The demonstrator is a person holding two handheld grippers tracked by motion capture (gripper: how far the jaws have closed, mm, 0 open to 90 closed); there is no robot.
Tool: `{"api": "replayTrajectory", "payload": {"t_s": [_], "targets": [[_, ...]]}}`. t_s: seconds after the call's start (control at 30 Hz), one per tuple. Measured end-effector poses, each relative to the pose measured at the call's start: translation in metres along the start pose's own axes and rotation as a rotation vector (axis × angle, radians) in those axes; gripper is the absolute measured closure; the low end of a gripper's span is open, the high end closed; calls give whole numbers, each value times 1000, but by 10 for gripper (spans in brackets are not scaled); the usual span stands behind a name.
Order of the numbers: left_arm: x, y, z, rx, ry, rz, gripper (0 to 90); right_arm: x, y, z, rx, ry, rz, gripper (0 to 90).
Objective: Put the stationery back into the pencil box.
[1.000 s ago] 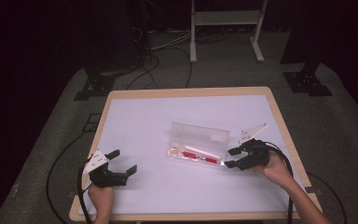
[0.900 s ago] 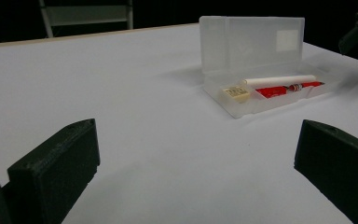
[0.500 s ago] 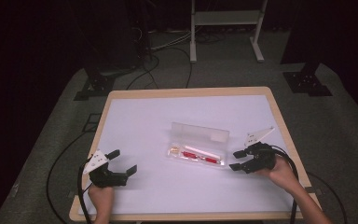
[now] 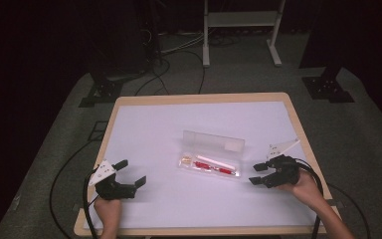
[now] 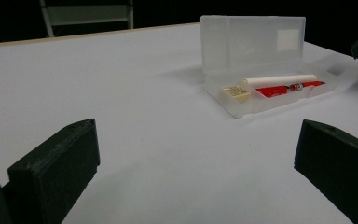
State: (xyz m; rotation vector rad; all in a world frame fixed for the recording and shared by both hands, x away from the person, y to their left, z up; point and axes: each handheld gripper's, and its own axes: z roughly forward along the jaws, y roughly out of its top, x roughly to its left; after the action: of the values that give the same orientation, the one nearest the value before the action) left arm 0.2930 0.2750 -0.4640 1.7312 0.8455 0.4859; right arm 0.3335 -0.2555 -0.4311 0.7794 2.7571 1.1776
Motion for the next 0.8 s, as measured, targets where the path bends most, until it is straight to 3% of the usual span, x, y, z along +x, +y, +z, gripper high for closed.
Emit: {"api": "replayTrajectory", "payload": {"t_s": [0.3, 0.8], "targets": [[0, 0, 0, 0, 0, -4, 0, 5, -8, -3, -5, 5, 2, 409], [0, 0, 0, 1, 2, -5, 0, 8, -36, -16, -44, -17, 50, 383]]}}
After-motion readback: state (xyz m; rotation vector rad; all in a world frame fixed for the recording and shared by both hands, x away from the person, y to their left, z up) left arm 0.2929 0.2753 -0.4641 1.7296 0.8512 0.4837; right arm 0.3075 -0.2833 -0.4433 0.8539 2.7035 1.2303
